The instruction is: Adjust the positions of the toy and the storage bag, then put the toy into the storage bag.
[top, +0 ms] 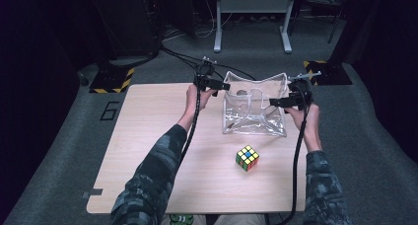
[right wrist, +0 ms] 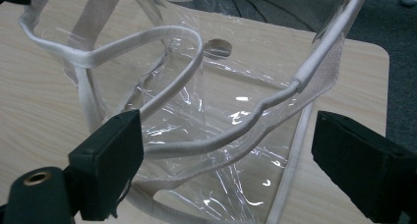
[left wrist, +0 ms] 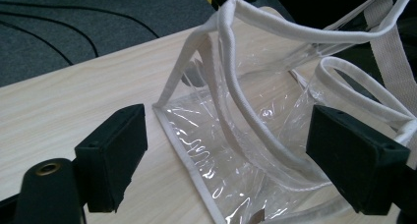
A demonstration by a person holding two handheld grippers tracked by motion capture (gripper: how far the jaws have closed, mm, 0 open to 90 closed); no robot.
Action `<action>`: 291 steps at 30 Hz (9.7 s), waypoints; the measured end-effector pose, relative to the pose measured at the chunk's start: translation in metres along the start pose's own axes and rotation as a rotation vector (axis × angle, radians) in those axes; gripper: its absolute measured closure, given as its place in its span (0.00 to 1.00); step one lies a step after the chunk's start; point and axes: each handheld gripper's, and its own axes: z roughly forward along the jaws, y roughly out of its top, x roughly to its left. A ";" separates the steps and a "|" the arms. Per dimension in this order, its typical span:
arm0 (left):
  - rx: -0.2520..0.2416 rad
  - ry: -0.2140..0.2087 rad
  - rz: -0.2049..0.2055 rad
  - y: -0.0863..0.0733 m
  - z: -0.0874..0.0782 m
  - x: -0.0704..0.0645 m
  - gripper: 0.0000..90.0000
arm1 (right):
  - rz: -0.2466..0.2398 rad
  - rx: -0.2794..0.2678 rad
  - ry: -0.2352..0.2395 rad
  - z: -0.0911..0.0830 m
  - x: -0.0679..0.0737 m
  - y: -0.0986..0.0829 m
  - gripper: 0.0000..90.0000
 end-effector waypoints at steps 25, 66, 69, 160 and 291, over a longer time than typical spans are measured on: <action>0.127 0.058 0.046 -0.017 0.017 0.001 0.96 | 0.043 0.006 -0.065 0.009 0.000 -0.006 0.92; 0.158 0.188 0.037 -0.035 -0.100 0.102 0.98 | -0.111 0.033 -0.053 0.006 0.059 0.020 0.98; 0.172 0.192 0.042 -0.036 -0.101 0.105 0.98 | -0.116 0.035 -0.049 0.009 0.062 0.021 0.98; -0.027 0.127 0.123 -0.227 -0.159 0.095 0.00 | -0.155 -0.030 0.045 -0.027 0.072 -0.154 0.02; 0.017 0.233 0.084 -0.330 -0.134 0.107 0.00 | -0.255 0.112 0.108 0.035 0.134 -0.161 0.02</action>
